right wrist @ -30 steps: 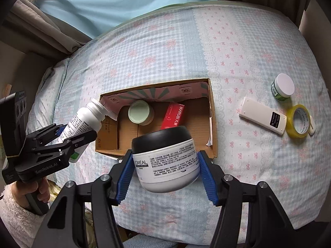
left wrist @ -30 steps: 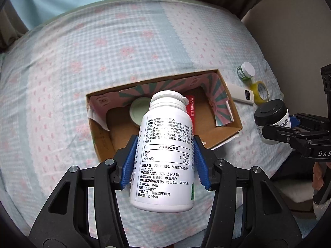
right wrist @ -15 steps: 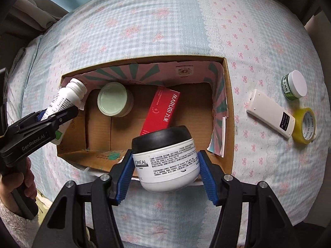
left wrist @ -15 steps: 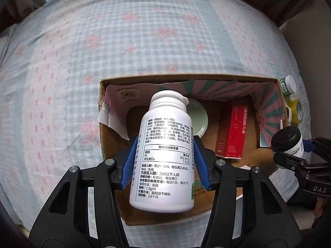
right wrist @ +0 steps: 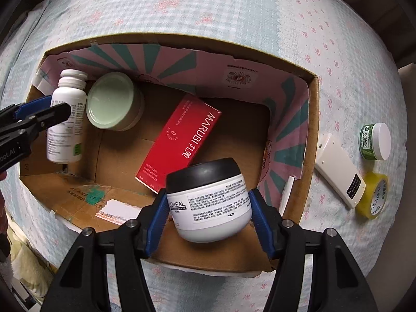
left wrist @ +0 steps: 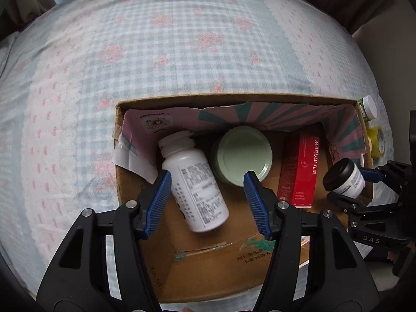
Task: Organize rigid objects
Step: 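Carry the pill bottle and L'Oreal jar into the cardboard box and release both, then lift both tools away from the box toward the remote and tape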
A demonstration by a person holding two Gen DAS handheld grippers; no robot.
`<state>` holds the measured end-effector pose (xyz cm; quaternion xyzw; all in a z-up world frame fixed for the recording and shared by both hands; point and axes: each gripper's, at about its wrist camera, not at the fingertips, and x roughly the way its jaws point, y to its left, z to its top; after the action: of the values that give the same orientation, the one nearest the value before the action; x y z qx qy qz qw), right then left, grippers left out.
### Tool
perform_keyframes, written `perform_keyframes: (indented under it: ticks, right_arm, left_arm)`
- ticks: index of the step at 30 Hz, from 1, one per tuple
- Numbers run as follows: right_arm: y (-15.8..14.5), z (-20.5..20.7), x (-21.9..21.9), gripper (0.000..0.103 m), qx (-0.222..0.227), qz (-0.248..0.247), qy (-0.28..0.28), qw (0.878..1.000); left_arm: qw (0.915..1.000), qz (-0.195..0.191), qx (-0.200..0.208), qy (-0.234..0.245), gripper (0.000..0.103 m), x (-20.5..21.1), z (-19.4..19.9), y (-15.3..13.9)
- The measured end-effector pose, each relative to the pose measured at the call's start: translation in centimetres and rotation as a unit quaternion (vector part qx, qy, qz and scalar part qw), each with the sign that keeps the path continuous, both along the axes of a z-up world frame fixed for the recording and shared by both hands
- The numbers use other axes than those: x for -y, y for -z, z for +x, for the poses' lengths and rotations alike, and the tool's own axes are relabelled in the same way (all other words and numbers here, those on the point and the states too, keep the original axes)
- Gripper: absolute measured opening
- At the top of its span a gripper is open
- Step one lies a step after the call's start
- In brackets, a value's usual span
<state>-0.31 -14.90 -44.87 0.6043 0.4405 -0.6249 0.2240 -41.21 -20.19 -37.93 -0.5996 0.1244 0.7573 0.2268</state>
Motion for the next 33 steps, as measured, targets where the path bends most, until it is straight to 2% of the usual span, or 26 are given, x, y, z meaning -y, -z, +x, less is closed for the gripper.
perform_keyframes:
  ticks: [1,2,3,5,8,19,25,33]
  right_arm:
    - [-0.2,0.1,0.0,0.068,-0.004,-0.008,-0.007,1.000]
    - [-0.5,0.3,0.0,0.080,-0.012,-0.019,-0.018,1.000]
    - [-1.0,0.6,0.0,0.103,-0.023,-0.027,-0.031,0.999]
    - [-1.9,1.1,-0.1,0.103,-0.035,-0.046,-0.048,0.997]
    - [-2.4,1.5,-0.5,0.103,-0.027,-0.065,-0.054,0.996]
    - [-3.6,2.2,-0.3,0.103,-0.030,-0.069,-0.056,0.996]
    - [-5.4,2.9,-0.5,0.103,-0.046,-0.064,-0.066,0.995]
    - [-9.0,3.5,-1.7,0.103,-0.054,-0.092,-0.038,0.994]
  left_arm:
    - [1.0000,-0.002,-0.006,-0.003,0.103,0.1,-0.1,-0.3]
    - [0.9998,0.020,0.000,0.000,0.103,0.3,-0.1,-0.8]
    - [0.9998,0.019,-0.004,-0.005,0.103,0.5,0.0,-1.2]
    - [0.9999,0.008,-0.009,-0.005,0.103,0.9,0.1,-1.6]
    - [0.9999,0.009,-0.006,-0.012,0.103,1.3,0.4,-1.8]
    - [0.9997,0.011,0.003,-0.023,0.103,1.7,1.6,-2.9]
    - [0.9994,-0.003,-0.008,-0.035,0.103,2.3,2.8,-4.8]
    - [0.9970,0.012,-0.017,-0.074,0.103,3.9,5.2,-9.2]
